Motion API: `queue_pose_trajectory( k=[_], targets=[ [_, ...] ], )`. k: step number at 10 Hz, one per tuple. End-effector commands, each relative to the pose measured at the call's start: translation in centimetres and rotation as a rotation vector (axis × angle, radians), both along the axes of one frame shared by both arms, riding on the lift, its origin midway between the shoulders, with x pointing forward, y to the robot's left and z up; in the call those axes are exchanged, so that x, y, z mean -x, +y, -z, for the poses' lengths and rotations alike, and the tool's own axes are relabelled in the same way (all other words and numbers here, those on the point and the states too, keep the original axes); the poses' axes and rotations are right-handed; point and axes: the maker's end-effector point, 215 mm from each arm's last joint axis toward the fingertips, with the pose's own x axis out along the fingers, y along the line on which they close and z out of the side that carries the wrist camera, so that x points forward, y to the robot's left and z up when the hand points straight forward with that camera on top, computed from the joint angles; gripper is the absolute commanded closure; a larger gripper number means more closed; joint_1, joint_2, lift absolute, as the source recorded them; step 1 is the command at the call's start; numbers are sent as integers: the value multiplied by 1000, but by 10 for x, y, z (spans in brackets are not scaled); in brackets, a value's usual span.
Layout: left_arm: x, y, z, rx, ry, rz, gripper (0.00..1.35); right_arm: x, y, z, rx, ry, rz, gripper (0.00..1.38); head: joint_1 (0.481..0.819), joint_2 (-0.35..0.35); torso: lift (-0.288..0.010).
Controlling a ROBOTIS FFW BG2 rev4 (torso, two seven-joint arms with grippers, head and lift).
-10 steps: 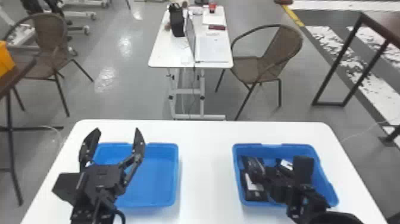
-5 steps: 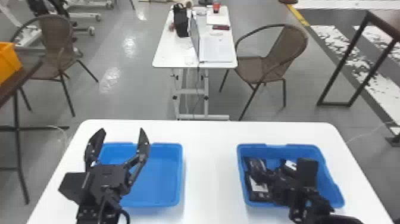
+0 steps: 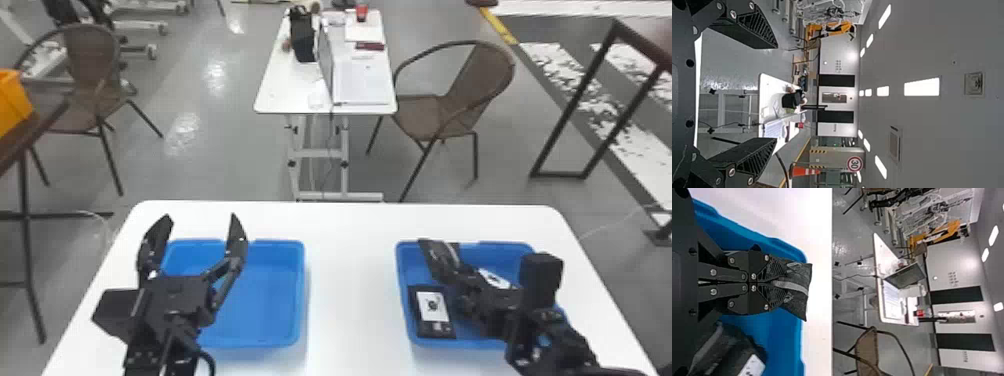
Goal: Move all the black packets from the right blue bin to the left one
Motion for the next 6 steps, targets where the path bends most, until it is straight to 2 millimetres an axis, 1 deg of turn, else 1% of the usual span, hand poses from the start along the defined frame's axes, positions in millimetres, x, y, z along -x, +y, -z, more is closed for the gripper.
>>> queue_pose_trajectory(
  k=[1, 2, 3, 4, 5, 6],
  targets=[
    [-3, 1, -6, 32, -13, 11, 196, -11, 19, -39, -23, -60, -55, 1274, 695, -10, 0],
    [-10, -2, -4, 72, 4, 39, 194, -20, 50, -68, -39, -108, -131, 1274, 695, 4, 0],
    [-16, -4, -8, 98, 8, 66, 194, -30, 83, -97, -52, -162, -218, 1274, 695, 17, 0],
    [-20, -6, -9, 110, 17, 78, 194, -37, 112, -122, -53, -212, -305, 1274, 695, 53, 0],
    [-22, -7, -3, 136, 44, 86, 194, -41, 137, -140, -57, -250, -375, 1274, 695, 88, 0],
    [-30, -14, 14, 209, 118, 142, 196, -43, 165, -152, -76, -263, -467, 1274, 695, 105, 0]
  ],
)
